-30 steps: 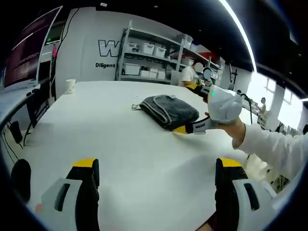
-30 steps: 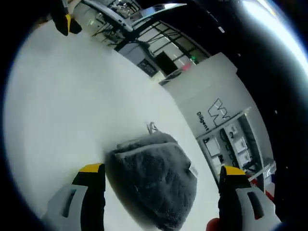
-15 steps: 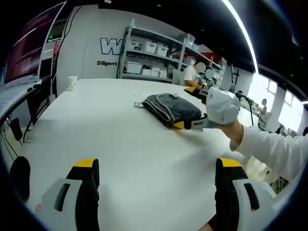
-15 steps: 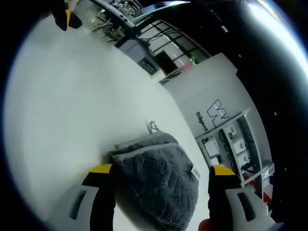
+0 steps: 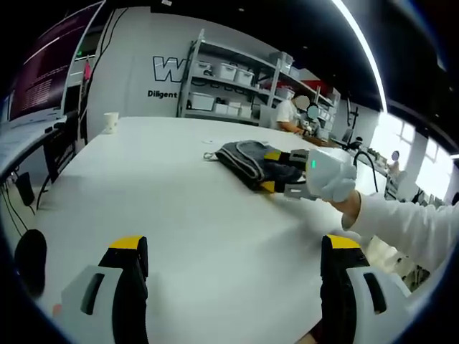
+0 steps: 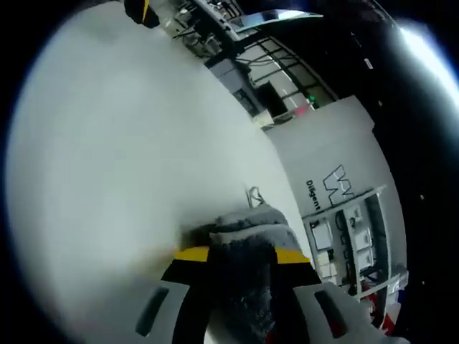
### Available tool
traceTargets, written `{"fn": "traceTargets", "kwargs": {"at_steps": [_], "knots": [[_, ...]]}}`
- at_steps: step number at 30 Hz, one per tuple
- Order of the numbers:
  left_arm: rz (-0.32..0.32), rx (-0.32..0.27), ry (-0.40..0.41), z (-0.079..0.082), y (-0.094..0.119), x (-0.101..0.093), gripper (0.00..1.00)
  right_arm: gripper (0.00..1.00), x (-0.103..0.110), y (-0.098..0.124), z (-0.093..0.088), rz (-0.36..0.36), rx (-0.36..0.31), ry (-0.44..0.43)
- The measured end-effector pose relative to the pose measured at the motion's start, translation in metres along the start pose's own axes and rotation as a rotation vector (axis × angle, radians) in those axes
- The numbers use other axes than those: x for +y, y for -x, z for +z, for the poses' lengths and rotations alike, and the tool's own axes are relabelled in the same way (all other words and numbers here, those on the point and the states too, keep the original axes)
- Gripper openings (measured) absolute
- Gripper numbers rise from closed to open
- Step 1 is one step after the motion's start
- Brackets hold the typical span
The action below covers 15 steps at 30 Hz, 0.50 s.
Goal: Open the folded towel by lifting each exposed corner and separating the folded layers until the towel lies flat within the target outline without major curled edges
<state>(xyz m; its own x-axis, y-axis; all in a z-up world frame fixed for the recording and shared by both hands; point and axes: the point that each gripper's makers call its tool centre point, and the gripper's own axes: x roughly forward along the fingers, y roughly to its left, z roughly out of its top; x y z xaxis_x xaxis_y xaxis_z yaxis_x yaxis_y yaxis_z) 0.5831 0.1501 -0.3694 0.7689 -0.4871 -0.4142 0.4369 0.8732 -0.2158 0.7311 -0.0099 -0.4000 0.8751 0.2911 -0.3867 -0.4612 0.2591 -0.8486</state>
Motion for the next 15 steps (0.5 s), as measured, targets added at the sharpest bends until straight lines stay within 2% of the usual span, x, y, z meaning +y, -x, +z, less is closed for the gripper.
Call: {"fn": "traceTargets", "kwargs": {"at_steps": [6, 12, 15], "knots": [[0.002, -0.004, 0.002, 0.0, 0.002, 0.0, 1.0, 0.12, 0.0, -0.002, -0.001, 0.025, -0.001, 0.001], [0.004, -0.007, 0.004, 0.001, 0.003, 0.001, 1.0, 0.07, -0.008, -0.004, -0.002, 0.099, -0.029, -0.186], [0.001, -0.005, 0.002, 0.001, 0.003, 0.0, 1.0, 0.06, -0.01, 0.002, -0.003, 0.121, -0.038, -0.239]]}}
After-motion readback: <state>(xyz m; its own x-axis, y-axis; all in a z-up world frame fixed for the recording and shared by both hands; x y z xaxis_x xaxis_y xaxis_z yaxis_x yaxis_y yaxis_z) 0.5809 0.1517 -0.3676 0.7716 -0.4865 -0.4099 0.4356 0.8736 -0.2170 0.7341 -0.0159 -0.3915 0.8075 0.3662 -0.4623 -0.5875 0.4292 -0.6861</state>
